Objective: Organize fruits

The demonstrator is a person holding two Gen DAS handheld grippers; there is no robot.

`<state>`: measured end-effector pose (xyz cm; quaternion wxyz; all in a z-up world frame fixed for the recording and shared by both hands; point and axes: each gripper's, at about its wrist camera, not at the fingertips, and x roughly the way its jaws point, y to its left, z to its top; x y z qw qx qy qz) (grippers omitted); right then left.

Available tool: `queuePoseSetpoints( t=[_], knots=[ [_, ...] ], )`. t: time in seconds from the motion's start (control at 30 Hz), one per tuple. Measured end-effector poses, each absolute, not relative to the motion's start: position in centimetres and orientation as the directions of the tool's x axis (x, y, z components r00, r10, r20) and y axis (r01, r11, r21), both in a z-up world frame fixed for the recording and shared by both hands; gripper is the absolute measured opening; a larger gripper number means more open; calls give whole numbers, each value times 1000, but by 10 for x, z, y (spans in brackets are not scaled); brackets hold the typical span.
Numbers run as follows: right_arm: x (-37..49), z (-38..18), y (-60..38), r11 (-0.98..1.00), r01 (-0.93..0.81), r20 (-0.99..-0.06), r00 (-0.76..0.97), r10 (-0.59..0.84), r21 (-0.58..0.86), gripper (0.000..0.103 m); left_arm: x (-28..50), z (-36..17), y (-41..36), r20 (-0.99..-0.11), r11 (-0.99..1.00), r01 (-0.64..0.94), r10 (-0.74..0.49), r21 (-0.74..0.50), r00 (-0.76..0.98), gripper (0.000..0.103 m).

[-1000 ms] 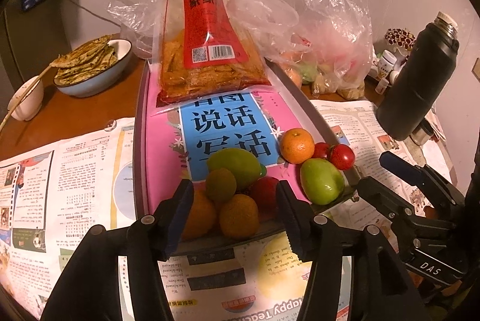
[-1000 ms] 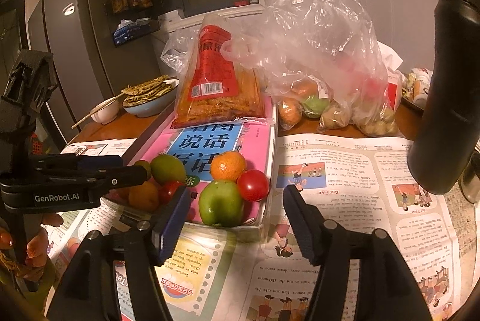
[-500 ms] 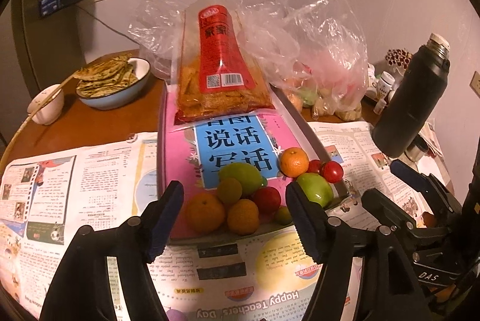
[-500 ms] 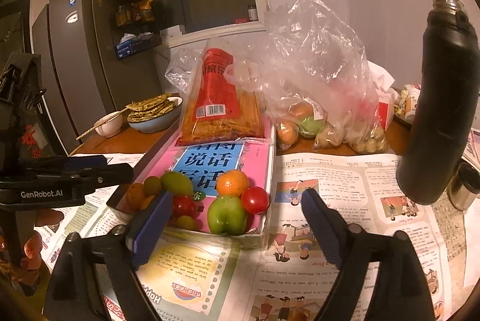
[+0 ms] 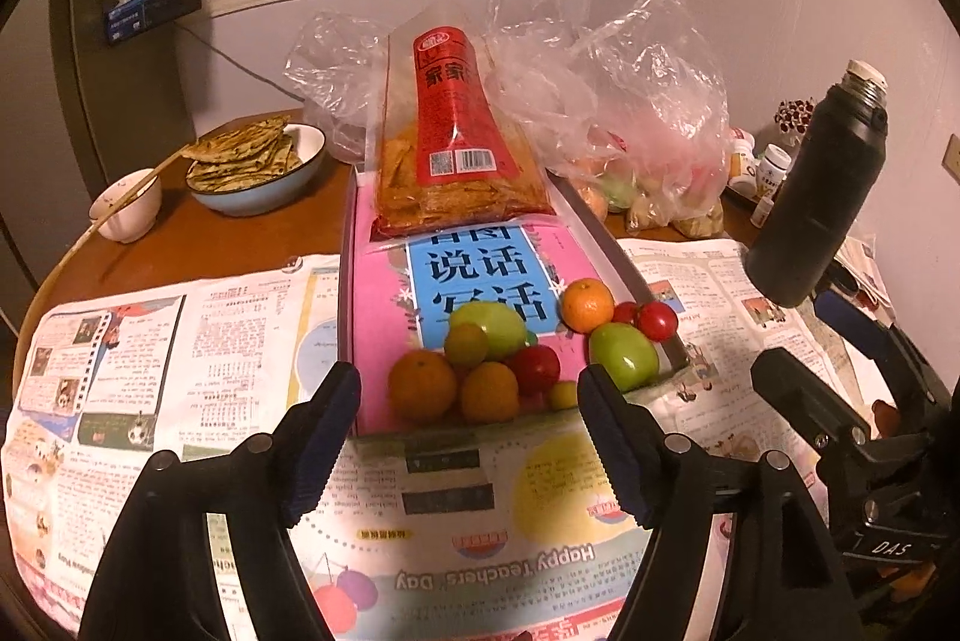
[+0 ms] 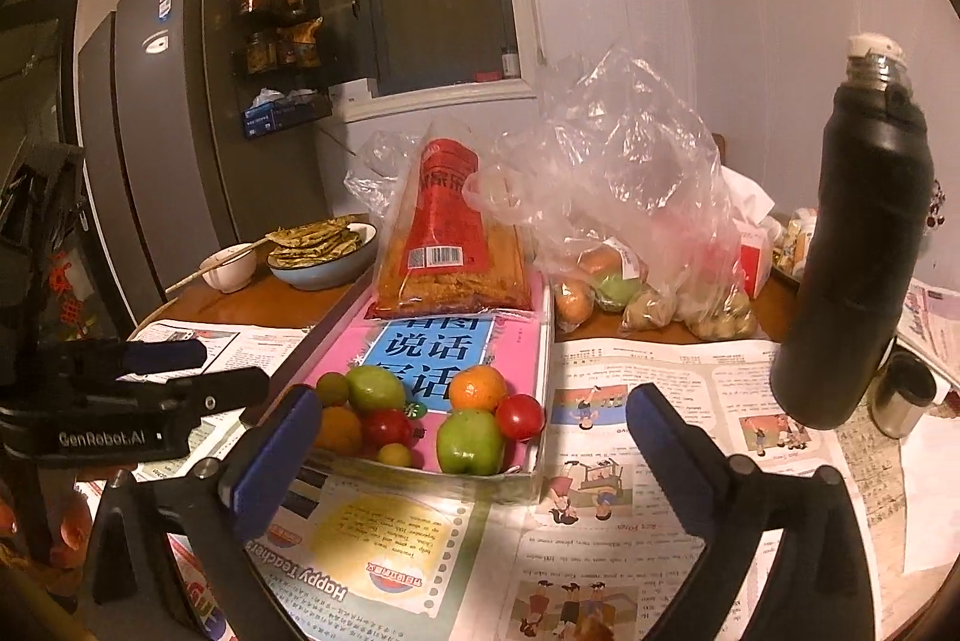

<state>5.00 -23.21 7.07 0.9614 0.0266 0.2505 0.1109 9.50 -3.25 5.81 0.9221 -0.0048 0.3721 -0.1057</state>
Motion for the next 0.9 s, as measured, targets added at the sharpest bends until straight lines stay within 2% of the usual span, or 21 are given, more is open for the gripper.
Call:
queuePoseSetpoints(
  t=[0.6,0.9],
  knots=[
    [18,56,-233,971,-186,-506,829,238,151,103,51,31,-26,-715,984,151,-172,-93,678,76],
    [0,30,-227,974,-188,-555,801,225,124,103,36,0,-25,-755,986,137,-161,-95,635,76]
  ],
)
